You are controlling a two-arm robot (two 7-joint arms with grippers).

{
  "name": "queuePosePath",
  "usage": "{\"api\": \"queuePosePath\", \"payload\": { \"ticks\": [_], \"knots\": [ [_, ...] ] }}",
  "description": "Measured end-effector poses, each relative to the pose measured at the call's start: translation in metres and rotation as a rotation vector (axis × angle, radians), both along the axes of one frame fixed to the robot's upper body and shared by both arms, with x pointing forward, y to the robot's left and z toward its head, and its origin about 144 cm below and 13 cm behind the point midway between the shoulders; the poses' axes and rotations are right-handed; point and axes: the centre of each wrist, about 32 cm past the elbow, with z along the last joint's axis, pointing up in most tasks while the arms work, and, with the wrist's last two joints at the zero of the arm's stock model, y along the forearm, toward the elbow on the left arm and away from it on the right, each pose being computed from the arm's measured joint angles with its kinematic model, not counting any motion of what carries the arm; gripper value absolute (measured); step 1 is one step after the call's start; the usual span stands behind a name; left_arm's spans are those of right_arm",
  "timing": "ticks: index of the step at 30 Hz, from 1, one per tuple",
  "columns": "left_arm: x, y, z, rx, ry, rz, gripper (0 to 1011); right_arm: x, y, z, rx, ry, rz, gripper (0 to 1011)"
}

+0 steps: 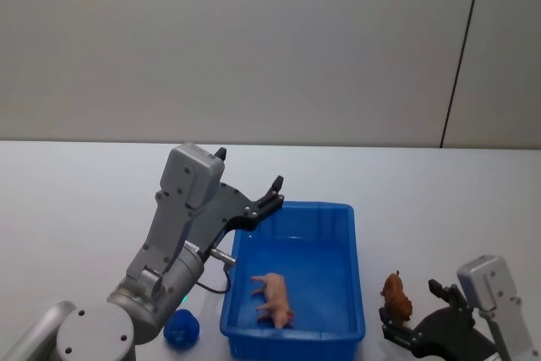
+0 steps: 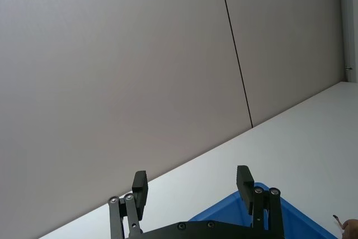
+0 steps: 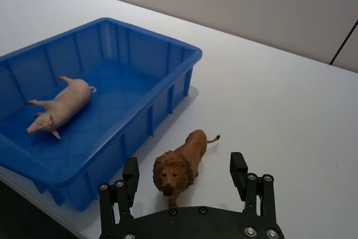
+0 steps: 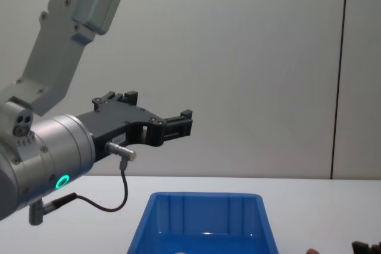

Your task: Pick up the two dolls from the table and place them into the box.

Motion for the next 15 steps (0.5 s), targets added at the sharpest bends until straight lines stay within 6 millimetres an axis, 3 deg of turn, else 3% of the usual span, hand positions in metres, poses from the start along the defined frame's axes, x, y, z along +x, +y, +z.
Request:
{"api": "queuePosePath", "payload": {
  "ticks": [6, 15],
  "knots": [
    [0.0, 0.0, 0.0, 0.0, 0.0, 0.0, 1001, 0.003, 0.001, -0.006, -0.003, 0.0, 0.008, 996],
    [0.0, 0.0, 0.0, 0.0, 0.0, 0.0, 1001, 0.007, 0.006, -0.012, -0.007, -0.007, 0.019, 761]
  ]
}}
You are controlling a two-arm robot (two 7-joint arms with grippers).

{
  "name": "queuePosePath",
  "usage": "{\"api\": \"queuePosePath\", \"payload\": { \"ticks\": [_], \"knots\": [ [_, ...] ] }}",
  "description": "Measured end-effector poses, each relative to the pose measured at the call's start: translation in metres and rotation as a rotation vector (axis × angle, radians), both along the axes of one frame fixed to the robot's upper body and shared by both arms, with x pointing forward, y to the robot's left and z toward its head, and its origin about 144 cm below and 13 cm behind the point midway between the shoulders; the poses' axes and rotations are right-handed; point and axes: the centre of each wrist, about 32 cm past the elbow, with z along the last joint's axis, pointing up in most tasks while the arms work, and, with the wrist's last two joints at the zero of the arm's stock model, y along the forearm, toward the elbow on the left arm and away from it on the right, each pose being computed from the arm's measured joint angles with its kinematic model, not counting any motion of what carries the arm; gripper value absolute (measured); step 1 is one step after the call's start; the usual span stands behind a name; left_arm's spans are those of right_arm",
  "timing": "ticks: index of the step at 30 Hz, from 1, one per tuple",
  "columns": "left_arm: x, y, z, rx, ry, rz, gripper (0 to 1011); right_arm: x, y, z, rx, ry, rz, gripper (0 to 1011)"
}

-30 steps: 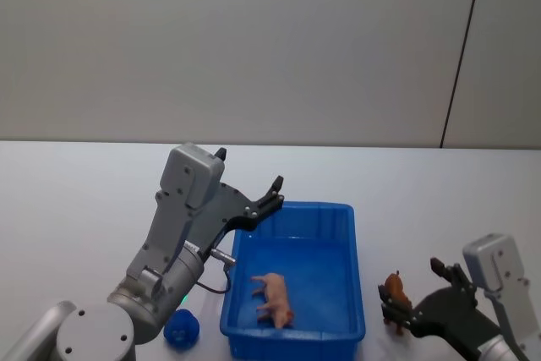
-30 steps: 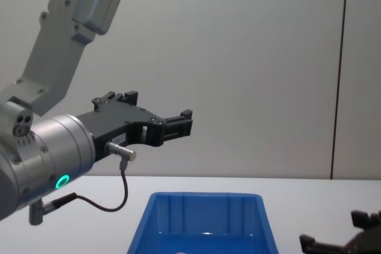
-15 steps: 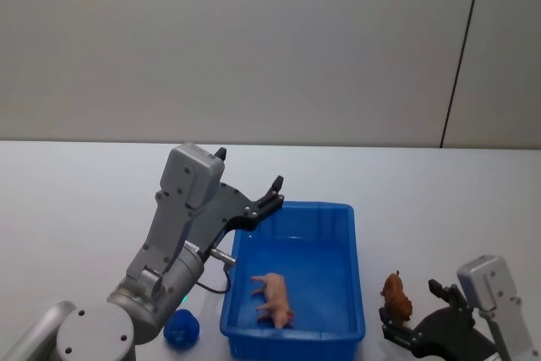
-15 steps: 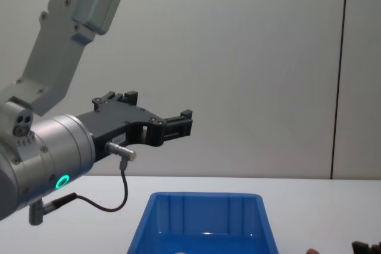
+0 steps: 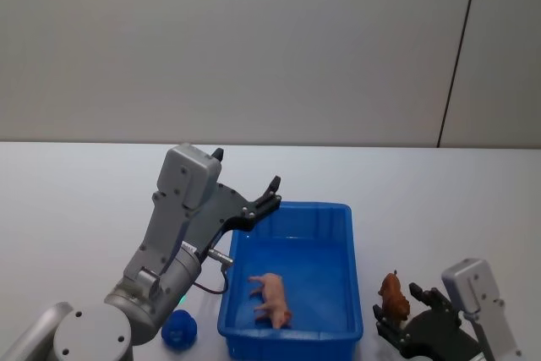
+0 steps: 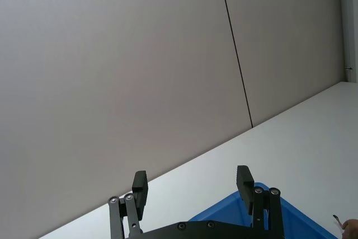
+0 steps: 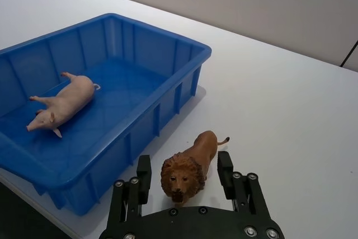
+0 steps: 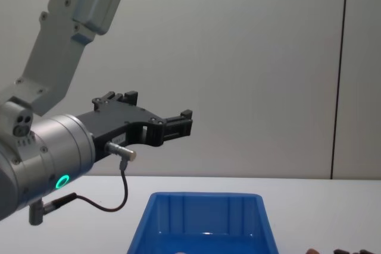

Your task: Pick up the two dolls from the table and place them into the box.

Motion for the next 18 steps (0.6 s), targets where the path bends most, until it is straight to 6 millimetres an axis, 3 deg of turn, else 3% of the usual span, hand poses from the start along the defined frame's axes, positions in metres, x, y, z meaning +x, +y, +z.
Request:
{"api": "queuePosePath", "payload": {
  "ticks": [4, 5, 10, 18],
  "knots": [
    [0.0, 0.0, 0.0, 0.0, 0.0, 0.0, 1001, 0.0014, 0.0016, -0.0011, -0.005, -0.001, -0.002, 675],
    [0.0, 0.0, 0.0, 0.0, 0.0, 0.0, 1001, 0.0015, 0.0019, -0.0014, -0.006, 0.0, -0.003, 600],
    [0.0, 0.0, 0.0, 0.0, 0.0, 0.0, 1001, 0.0028, 0.004, -0.0018, -0.012, 0.002, -0.012, 429],
    [0.0, 0.0, 0.0, 0.0, 0.0, 0.0, 1001, 0.0036, 0.0062, 0.0011, -0.014, 0.003, -0.026, 409]
  ]
}}
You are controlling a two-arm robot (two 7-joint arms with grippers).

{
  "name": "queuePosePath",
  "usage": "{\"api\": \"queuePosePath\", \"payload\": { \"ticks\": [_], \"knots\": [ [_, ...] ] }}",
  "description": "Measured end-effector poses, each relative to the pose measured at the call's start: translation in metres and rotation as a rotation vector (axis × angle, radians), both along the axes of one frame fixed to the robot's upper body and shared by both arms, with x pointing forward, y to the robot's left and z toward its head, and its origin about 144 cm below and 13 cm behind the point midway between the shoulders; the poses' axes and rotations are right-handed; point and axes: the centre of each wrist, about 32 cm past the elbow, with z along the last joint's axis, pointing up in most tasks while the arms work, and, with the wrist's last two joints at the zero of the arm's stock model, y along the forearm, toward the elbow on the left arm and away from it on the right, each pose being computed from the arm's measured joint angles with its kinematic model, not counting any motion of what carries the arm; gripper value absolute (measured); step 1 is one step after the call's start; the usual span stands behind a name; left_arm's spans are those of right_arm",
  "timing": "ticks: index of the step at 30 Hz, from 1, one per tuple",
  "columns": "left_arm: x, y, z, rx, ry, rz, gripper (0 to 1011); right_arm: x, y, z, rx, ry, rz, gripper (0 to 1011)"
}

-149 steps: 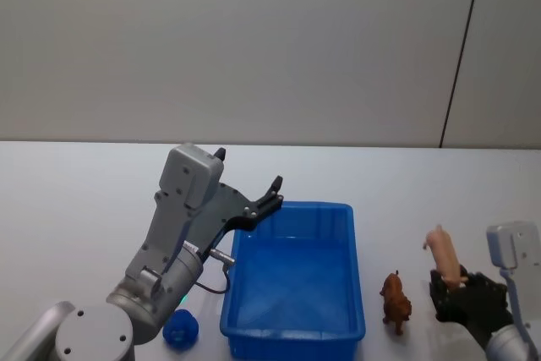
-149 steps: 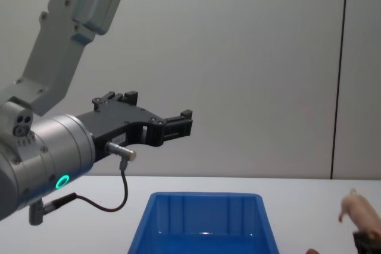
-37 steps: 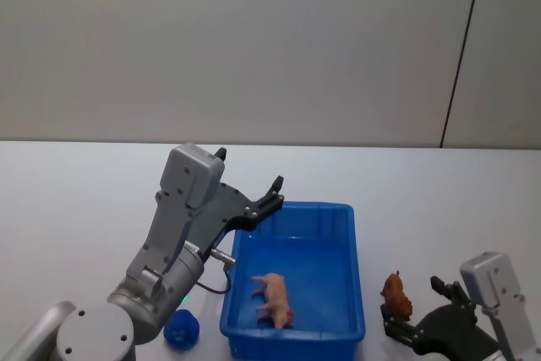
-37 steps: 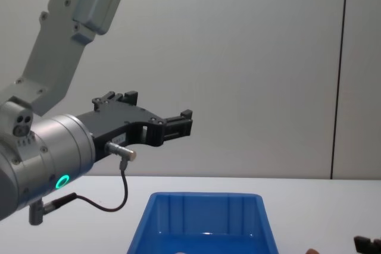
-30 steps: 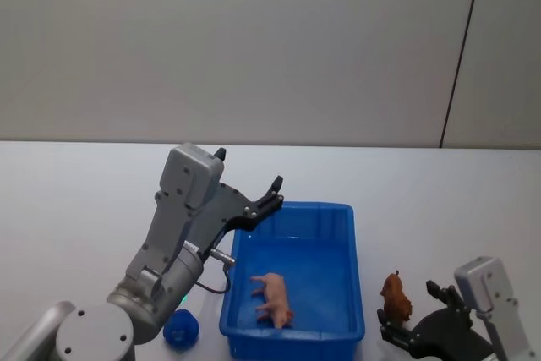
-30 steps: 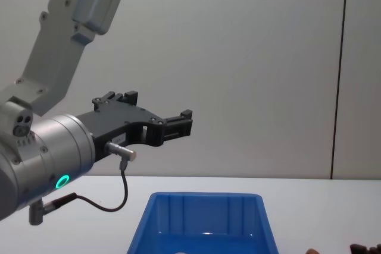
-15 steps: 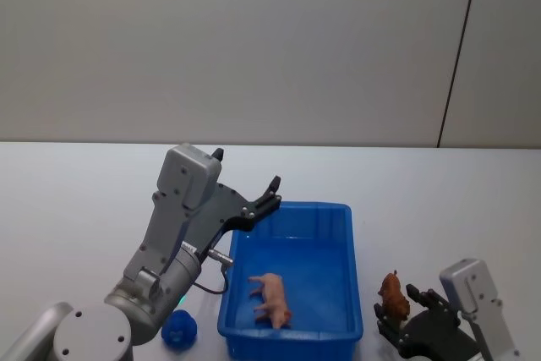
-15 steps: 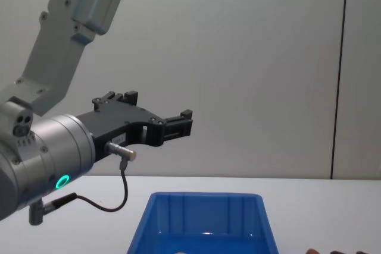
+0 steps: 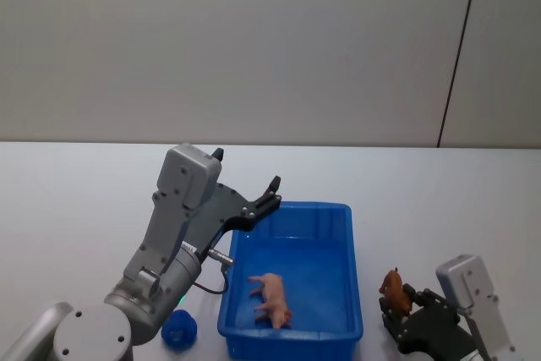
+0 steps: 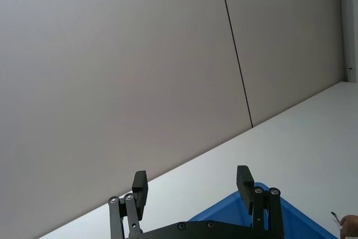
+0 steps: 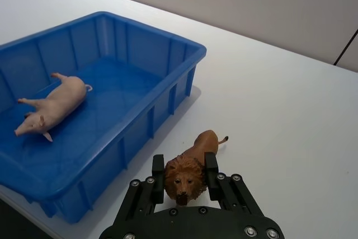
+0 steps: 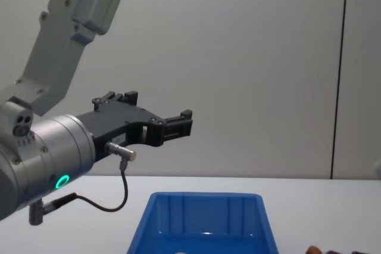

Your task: Pick up the two dolls from the table and place them into the box.

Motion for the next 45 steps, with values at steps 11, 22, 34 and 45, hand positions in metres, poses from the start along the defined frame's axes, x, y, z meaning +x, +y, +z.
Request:
{"api": "queuePosePath", "payload": {
  "ticks": [11, 22, 34, 45],
  "knots": [
    [0.0, 0.0, 0.0, 0.0, 0.0, 0.0, 1001, -0.001, 0.004, 0.017, 0.019, -0.084, 0.006, 409],
    [0.0, 0.0, 0.0, 0.0, 0.0, 0.0, 1001, 0.001, 0.015, 0.044, 0.087, -0.205, 0.069, 409],
    [0.0, 0.0, 0.0, 0.0, 0.0, 0.0, 1001, 0.009, 0.032, 0.05, 0.131, -0.219, 0.139, 409],
    [0.0, 0.0, 0.0, 0.0, 0.0, 0.0, 1001, 0.016, 0.043, 0.038, 0.118, -0.179, 0.163, 673]
  ]
}}
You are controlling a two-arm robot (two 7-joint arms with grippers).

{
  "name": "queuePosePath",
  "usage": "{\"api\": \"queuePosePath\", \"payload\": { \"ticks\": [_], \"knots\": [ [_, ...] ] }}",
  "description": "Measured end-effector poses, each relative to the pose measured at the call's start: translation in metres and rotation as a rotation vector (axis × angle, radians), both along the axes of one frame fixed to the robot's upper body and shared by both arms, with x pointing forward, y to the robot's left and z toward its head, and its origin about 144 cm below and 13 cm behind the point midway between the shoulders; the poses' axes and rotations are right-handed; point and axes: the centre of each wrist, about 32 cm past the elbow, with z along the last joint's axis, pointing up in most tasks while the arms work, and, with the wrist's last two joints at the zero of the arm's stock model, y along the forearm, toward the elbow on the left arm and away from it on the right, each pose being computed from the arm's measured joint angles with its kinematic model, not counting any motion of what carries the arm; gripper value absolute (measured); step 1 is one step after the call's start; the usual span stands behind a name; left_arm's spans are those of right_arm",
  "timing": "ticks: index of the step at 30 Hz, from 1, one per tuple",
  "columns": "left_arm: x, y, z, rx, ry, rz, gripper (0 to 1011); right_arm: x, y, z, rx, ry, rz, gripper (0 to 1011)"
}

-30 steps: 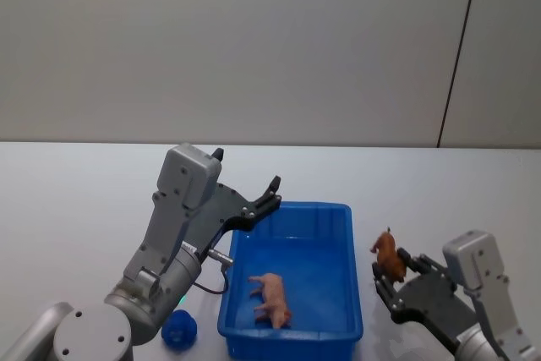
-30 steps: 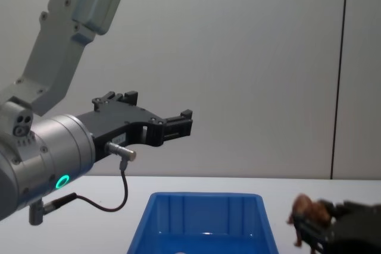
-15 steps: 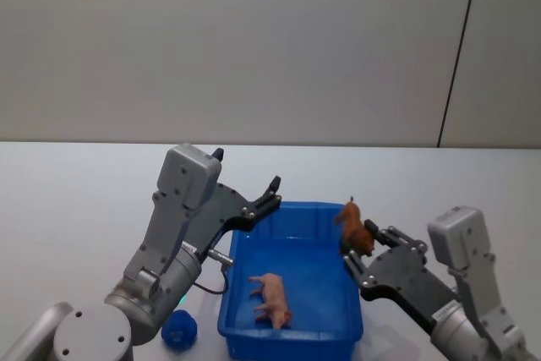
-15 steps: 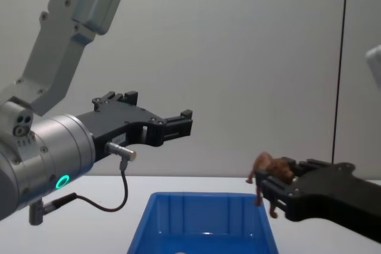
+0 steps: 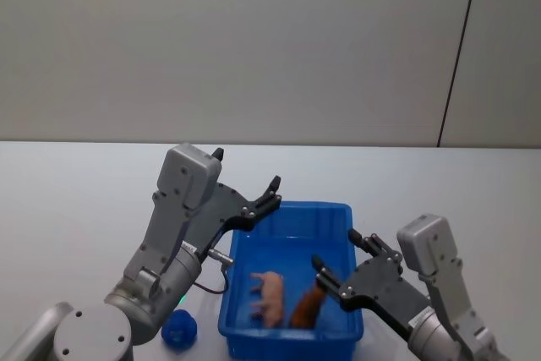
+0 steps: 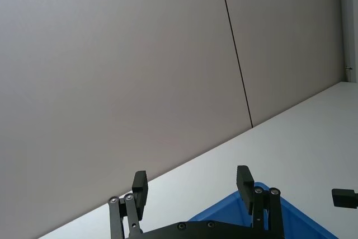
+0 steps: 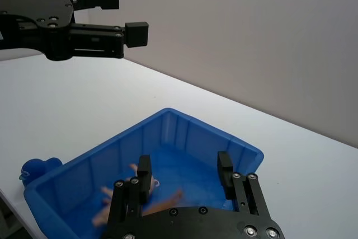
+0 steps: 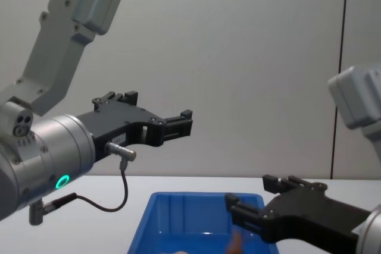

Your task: Pick up the two dolls from the table and place them into the box.

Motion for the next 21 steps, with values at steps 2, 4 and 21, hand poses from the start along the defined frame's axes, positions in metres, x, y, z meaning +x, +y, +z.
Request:
{"api": "queuePosePath", "payload": {
  "ticks": [2, 4, 21],
  "knots": [
    [0.0, 0.0, 0.0, 0.0, 0.0, 0.0, 1001, 0.0005, 0.0006, -0.001, -0.001, 0.003, 0.0, 728],
    [0.0, 0.0, 0.0, 0.0, 0.0, 0.0, 1001, 0.0008, 0.0011, -0.0023, -0.003, 0.006, -0.001, 782],
    [0.0, 0.0, 0.0, 0.0, 0.0, 0.0, 1001, -0.0073, -0.0082, -0.0024, 0.016, -0.027, -0.113, 1001]
  ]
}}
